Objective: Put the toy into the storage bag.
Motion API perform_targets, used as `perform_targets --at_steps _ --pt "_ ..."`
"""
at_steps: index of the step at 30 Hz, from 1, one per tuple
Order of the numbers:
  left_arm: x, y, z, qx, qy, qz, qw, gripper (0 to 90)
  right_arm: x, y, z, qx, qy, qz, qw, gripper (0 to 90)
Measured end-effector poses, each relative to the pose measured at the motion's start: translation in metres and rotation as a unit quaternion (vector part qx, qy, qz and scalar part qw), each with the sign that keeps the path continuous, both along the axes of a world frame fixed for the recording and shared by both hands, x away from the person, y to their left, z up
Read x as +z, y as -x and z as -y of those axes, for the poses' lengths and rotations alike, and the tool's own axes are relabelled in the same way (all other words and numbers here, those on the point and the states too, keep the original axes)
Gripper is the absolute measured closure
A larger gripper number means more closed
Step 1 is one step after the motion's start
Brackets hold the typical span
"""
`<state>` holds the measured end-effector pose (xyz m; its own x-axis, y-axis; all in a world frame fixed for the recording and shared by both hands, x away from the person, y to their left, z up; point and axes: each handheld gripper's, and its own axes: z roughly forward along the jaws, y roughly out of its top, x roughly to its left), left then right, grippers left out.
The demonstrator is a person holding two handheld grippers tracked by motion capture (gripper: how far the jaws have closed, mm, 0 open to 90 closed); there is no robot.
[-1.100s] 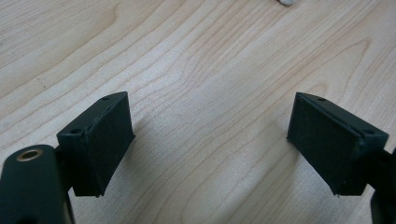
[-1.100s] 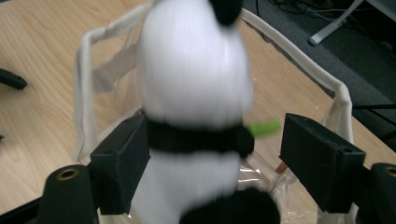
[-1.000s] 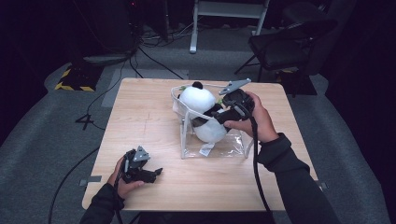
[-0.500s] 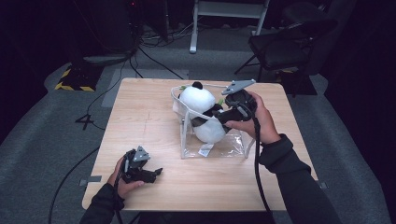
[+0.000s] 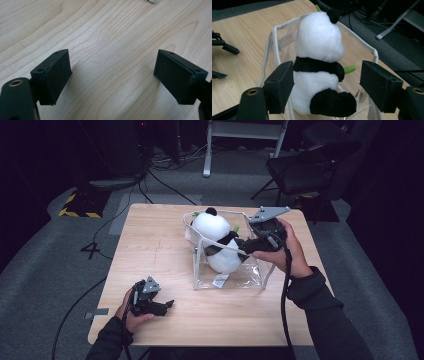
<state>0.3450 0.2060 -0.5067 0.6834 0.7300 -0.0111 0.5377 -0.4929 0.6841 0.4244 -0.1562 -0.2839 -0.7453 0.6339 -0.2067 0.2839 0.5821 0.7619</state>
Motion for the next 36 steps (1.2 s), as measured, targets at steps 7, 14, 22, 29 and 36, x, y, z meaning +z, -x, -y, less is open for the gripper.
perform_targets --at_steps 7,14,22,29,36 --pt "0.0 0.0 0.0 0.0 0.0 0.0 1.0 14.3 0.0 0.005 0.009 -0.004 0.003 0.008 1.0 24.0" --pt "0.0 0.0 0.0 0.0 0.0 0.0 1.0 14.3 0.0 0.011 0.019 -0.007 0.003 0.019 0.9998 21.2" --pt "0.0 0.0 0.0 0.0 0.0 0.0 1.0 14.3 -0.001 0.016 0.035 -0.026 -0.009 0.034 0.999 19.3" --pt "0.0 0.0 0.0 0.0 0.0 0.0 1.0 14.3 -0.002 0.021 0.052 -0.037 -0.013 0.037 0.9985 18.7" --pt "0.0 0.0 0.0 0.001 0.0 0.0 1.0 14.2 -0.002 0.032 0.067 -0.044 -0.015 0.041 0.9981 18.6"
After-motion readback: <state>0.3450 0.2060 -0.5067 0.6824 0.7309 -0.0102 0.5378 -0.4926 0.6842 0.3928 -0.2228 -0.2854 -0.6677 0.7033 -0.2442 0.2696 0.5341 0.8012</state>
